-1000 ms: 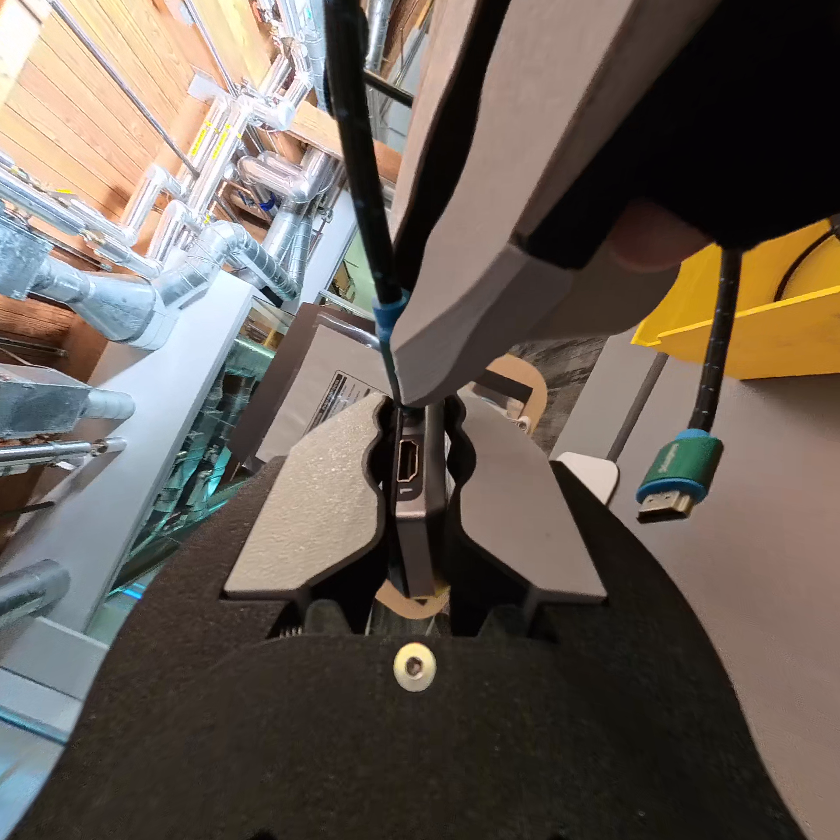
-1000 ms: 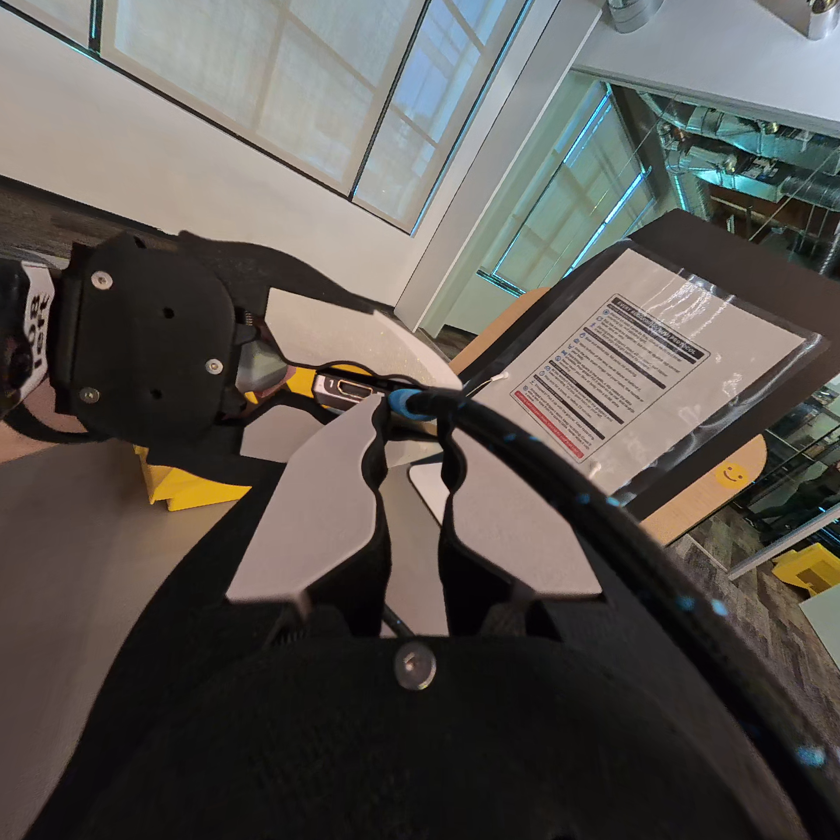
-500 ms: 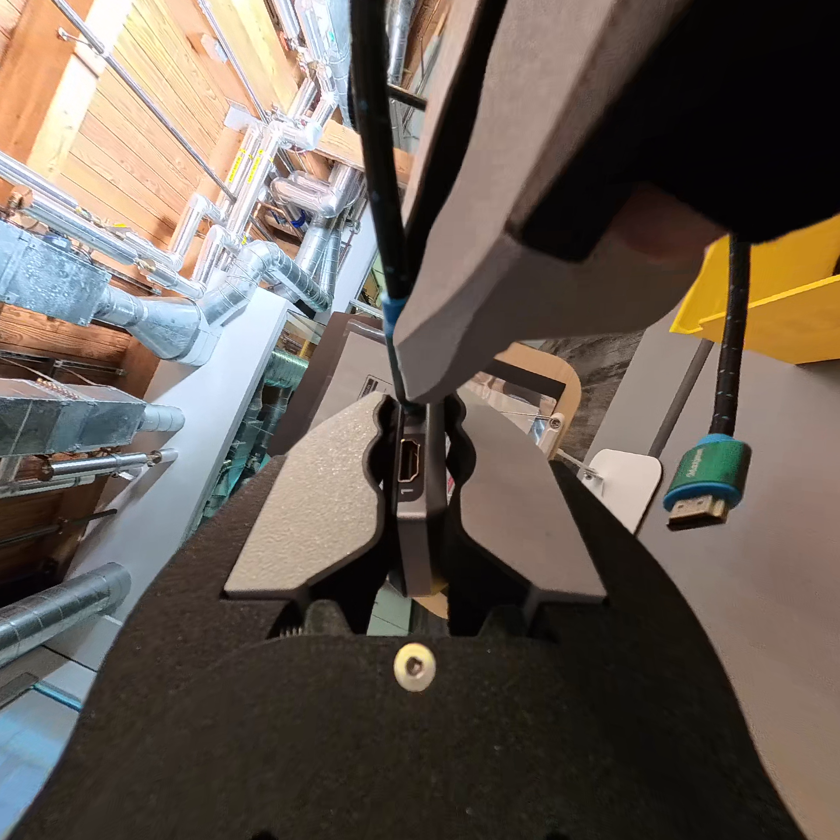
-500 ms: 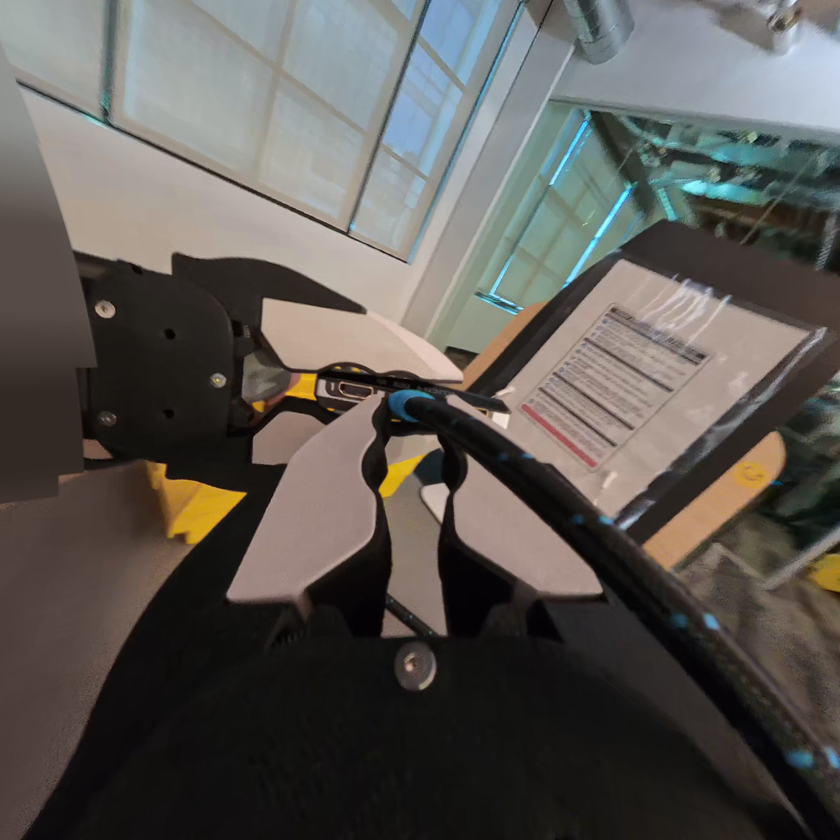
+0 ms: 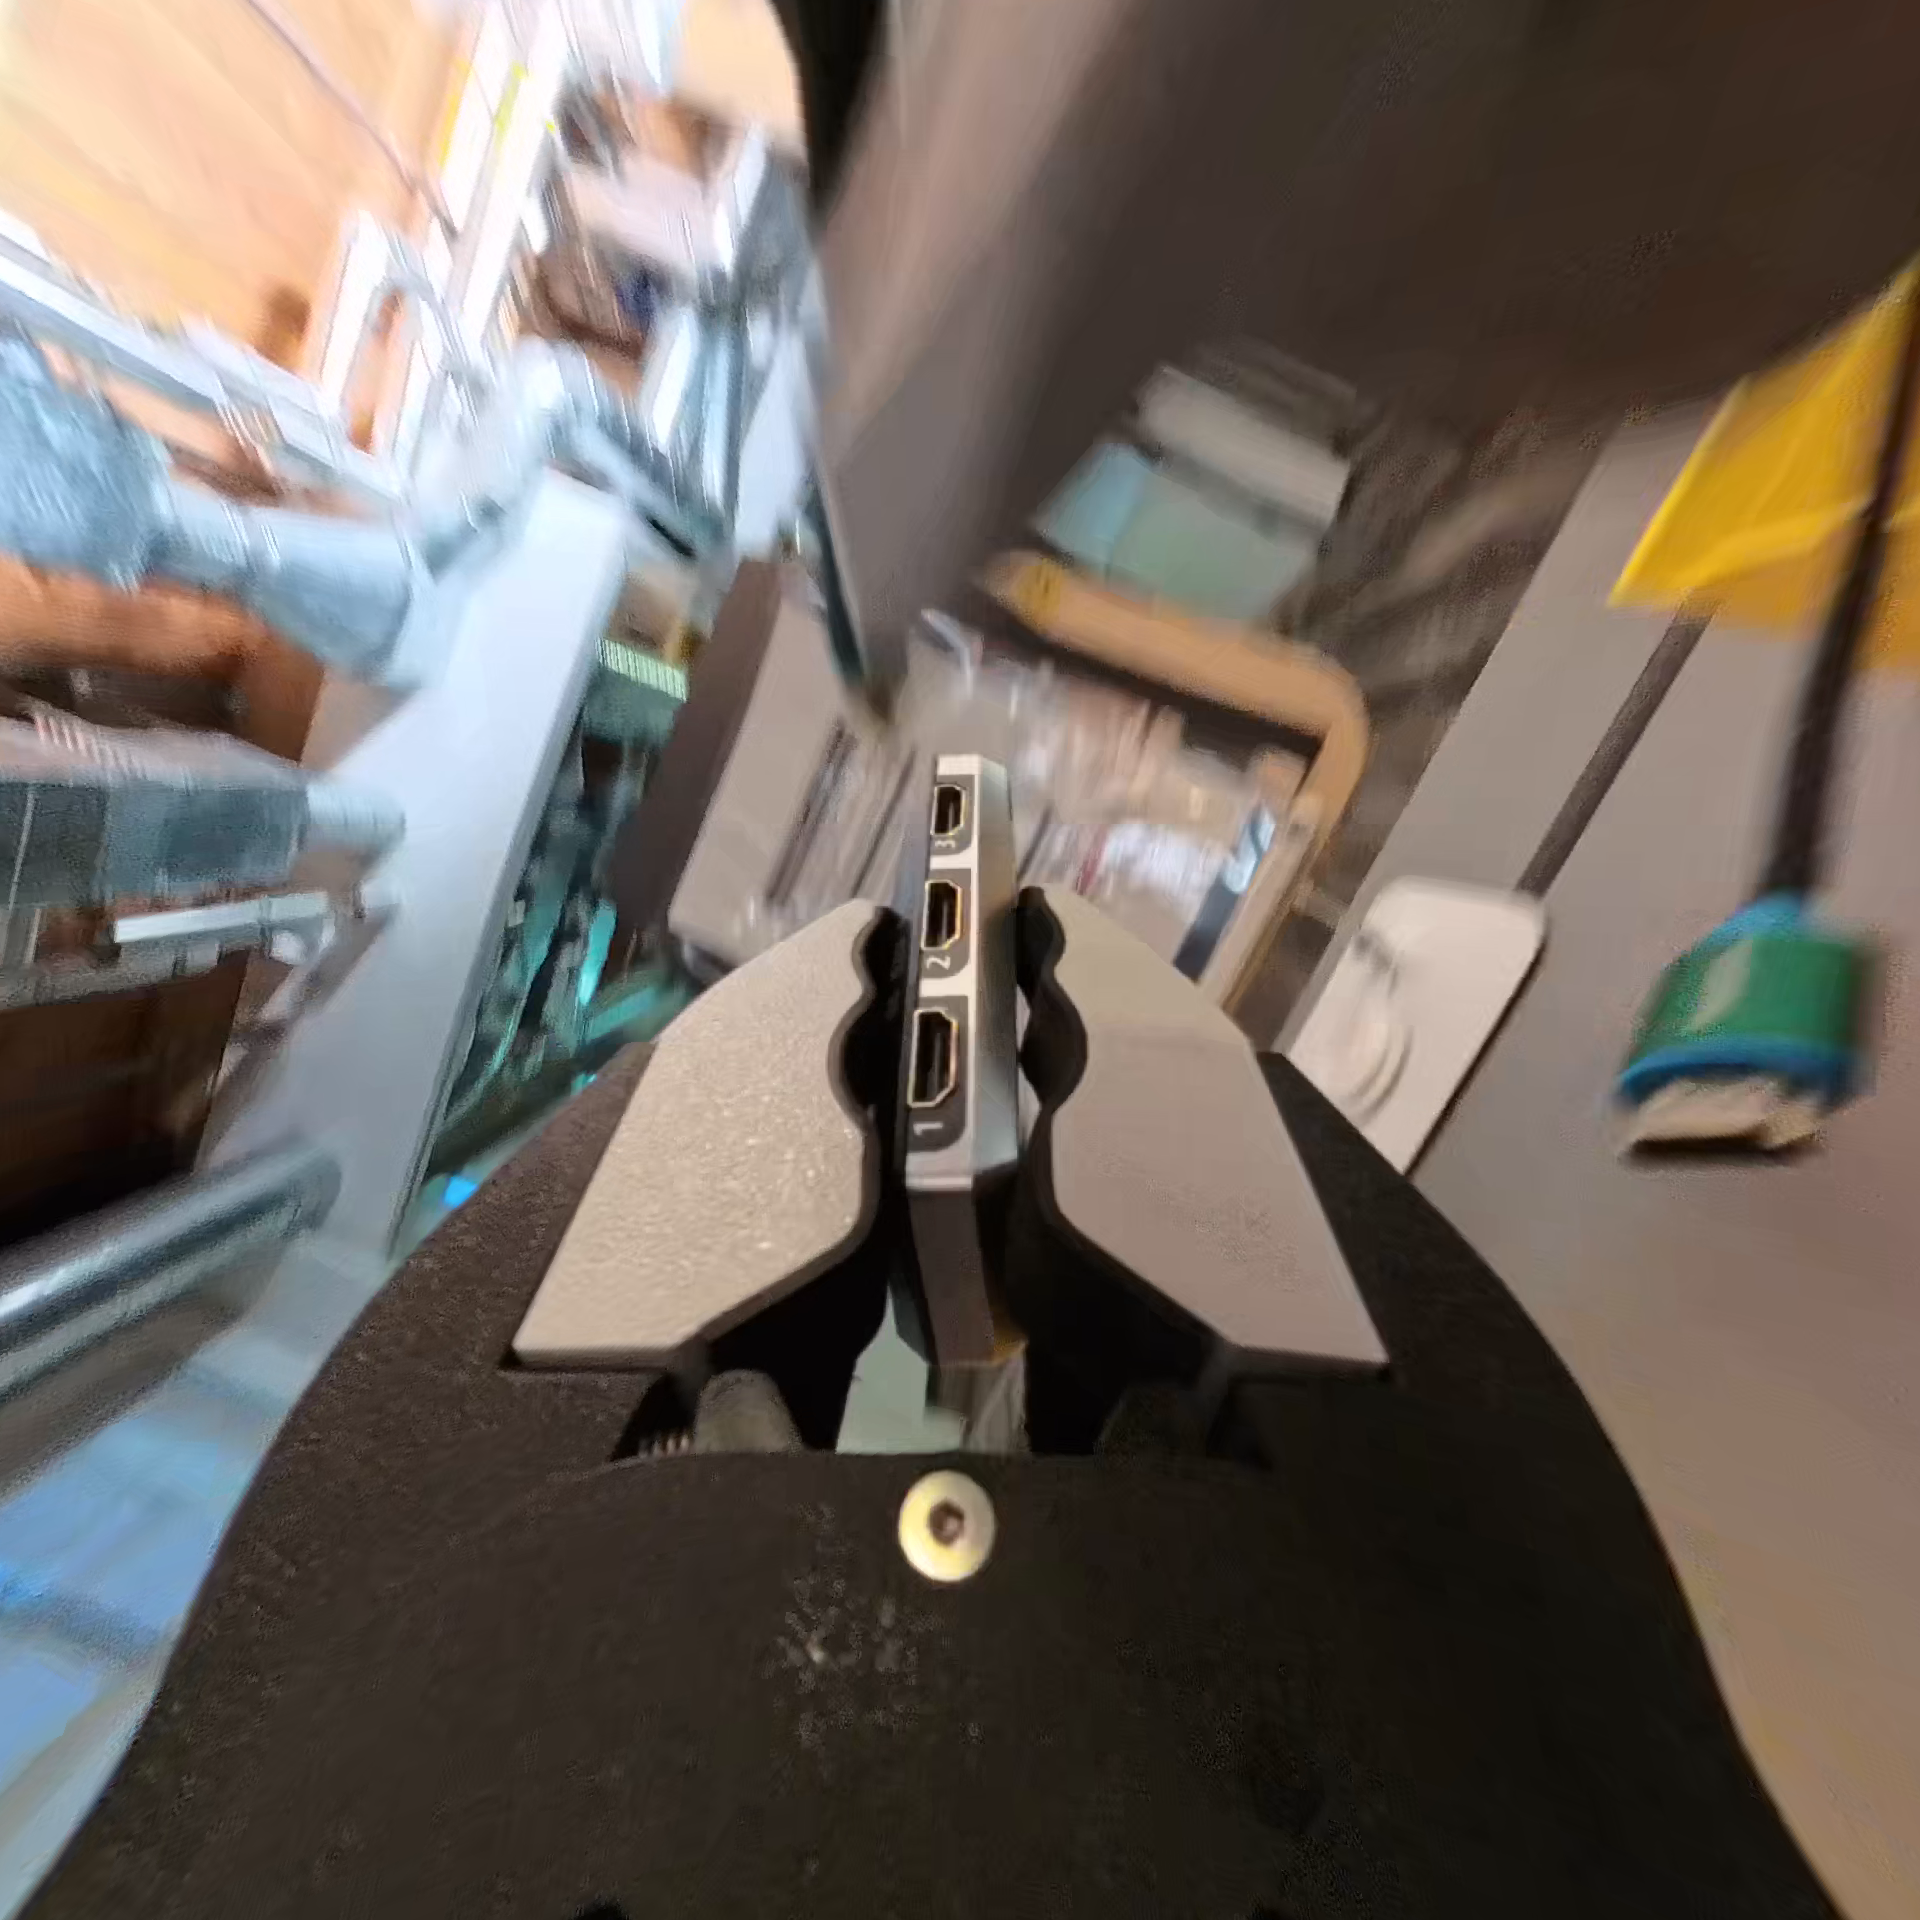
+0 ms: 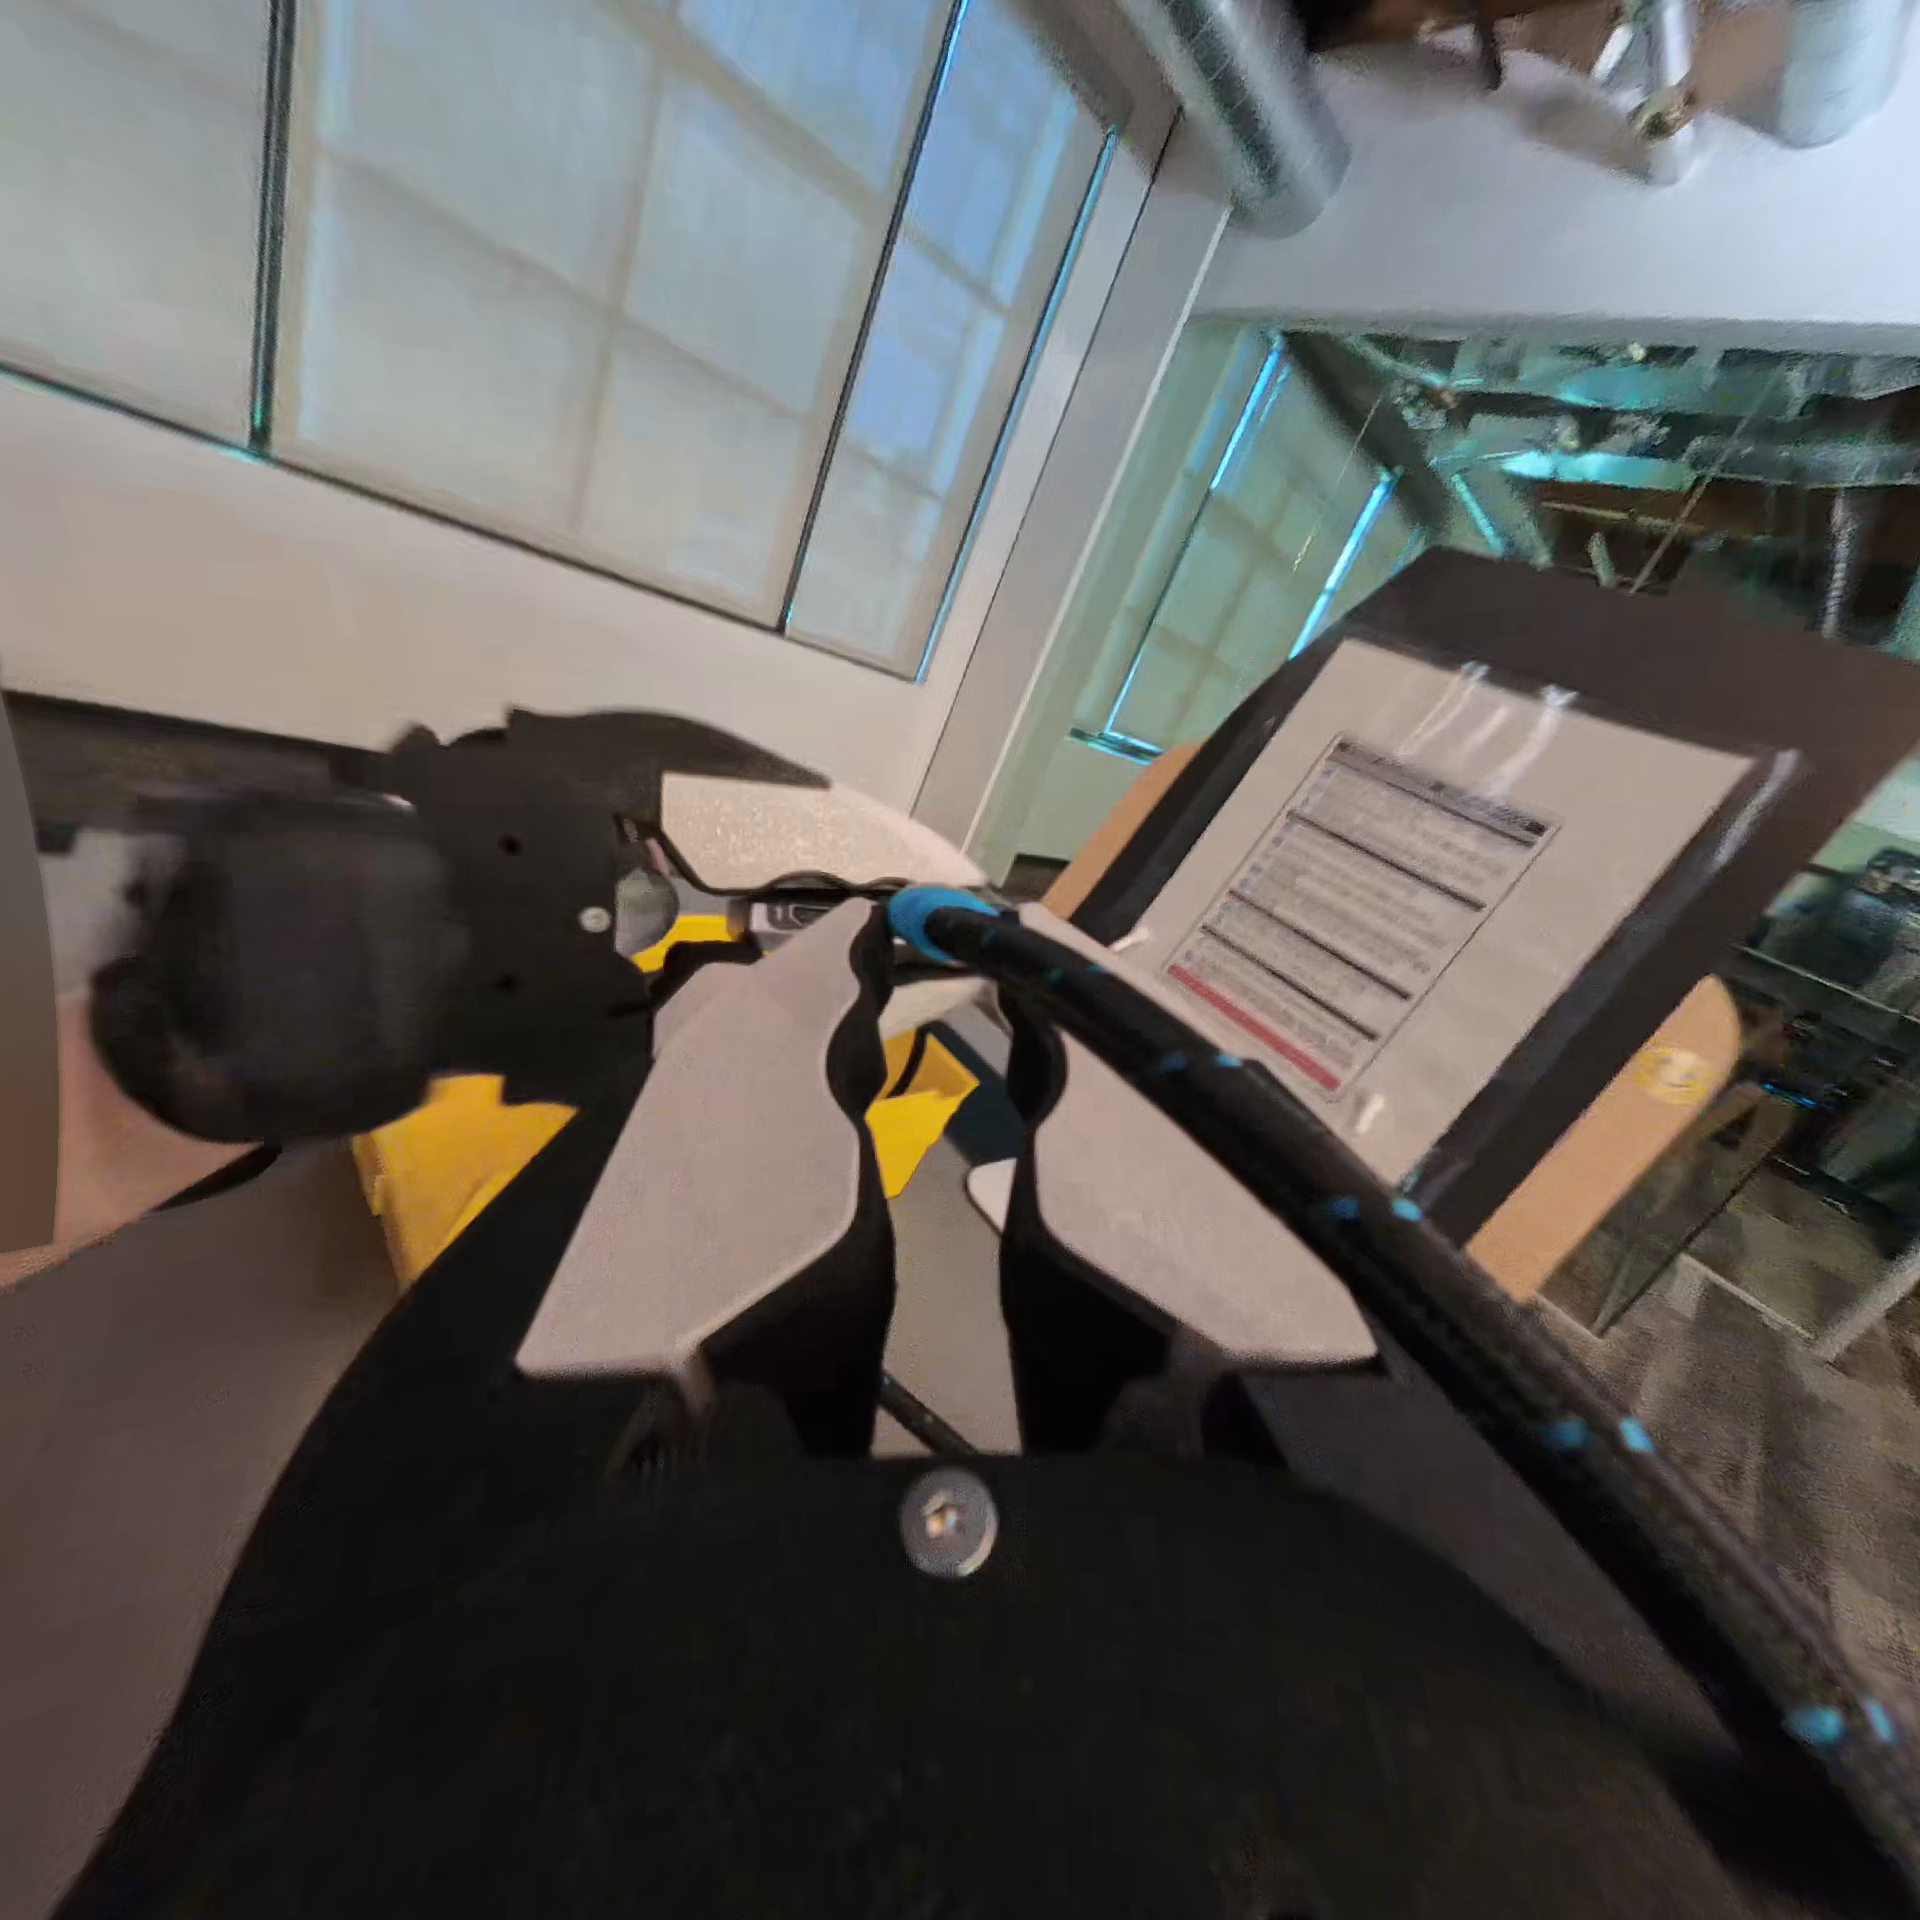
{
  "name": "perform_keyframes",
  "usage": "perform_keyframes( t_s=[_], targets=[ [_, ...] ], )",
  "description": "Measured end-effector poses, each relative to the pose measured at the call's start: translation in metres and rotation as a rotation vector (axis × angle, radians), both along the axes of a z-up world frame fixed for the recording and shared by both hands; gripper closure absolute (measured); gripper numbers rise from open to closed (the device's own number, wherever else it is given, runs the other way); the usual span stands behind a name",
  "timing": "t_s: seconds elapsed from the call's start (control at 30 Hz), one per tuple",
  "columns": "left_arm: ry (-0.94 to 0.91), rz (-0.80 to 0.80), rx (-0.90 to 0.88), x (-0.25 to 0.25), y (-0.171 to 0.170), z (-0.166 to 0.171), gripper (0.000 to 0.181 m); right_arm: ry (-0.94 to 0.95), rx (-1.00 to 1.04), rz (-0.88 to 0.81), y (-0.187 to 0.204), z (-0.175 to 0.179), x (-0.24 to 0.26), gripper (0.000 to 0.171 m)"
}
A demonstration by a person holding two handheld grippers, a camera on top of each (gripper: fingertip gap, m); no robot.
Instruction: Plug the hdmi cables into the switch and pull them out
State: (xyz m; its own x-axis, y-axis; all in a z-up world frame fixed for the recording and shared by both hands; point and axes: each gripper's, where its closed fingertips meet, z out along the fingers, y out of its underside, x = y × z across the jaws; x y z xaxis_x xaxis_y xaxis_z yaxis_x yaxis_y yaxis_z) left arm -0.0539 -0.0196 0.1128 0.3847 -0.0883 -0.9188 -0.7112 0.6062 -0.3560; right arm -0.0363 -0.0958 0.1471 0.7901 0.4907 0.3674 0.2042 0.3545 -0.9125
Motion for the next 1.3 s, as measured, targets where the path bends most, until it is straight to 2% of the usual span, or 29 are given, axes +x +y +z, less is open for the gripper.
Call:
perform_keyframes(
  t_s=[0.07,0.17,0.27,0.37,0.43,0.47,0.57,0.7,0.9,1.03,1.1,1.17,1.3],
  targets=[
    [-0.011,0.027,-0.012,-0.021,0.022,0.005,0.158,-0.038,0.046,-0.064,-0.010,0.019,0.018,0.151],
    [-0.102,-0.019,-0.031,-0.038,0.018,0.025,0.158,-0.158,-0.047,-0.154,-0.004,0.013,0.044,0.153],
    [-0.124,-0.010,-0.070,-0.050,0.019,0.033,0.158,-0.181,-0.301,-0.152,0.012,-0.014,0.085,0.151],
    [-0.120,-0.001,-0.106,-0.058,0.018,0.034,0.158,-0.220,-0.611,-0.138,0.013,-0.062,0.135,0.151],
    [-0.127,-0.016,-0.116,-0.057,0.015,0.035,0.158,-0.175,-0.714,-0.182,0.018,-0.082,0.169,0.151],
    [-0.124,-0.020,-0.113,-0.056,0.014,0.035,0.158,-0.147,-0.759,-0.198,0.019,-0.090,0.183,0.156],
    [-0.109,-0.019,-0.105,-0.053,0.014,0.035,0.158,-0.091,-0.838,-0.219,0.020,-0.105,0.208,0.150],
    [-0.093,-0.018,-0.109,-0.051,0.016,0.031,0.158,-0.152,-1.022,-0.176,-0.003,-0.137,0.215,0.150],
    [-0.062,-0.020,-0.108,-0.045,0.016,0.026,0.158,-0.367,-1.381,0.048,-0.049,-0.205,0.193,0.150],
    [-0.037,-0.020,-0.100,-0.040,0.013,0.022,0.158,-0.444,-1.557,0.005,-0.047,-0.243,0.198,0.150],
    [-0.029,-0.022,-0.100,-0.039,0.012,0.021,0.158,-0.440,-1.605,0.034,-0.044,-0.253,0.196,0.150],
    [-0.025,-0.026,-0.100,-0.038,0.010,0.021,0.158,-0.413,-1.626,0.142,-0.049,-0.255,0.183,0.150],
    [-0.016,-0.028,-0.094,-0.037,0.008,0.020,0.158,-0.503,-1.706,0.219,-0.070,-0.265,0.177,0.150]
  ],
)
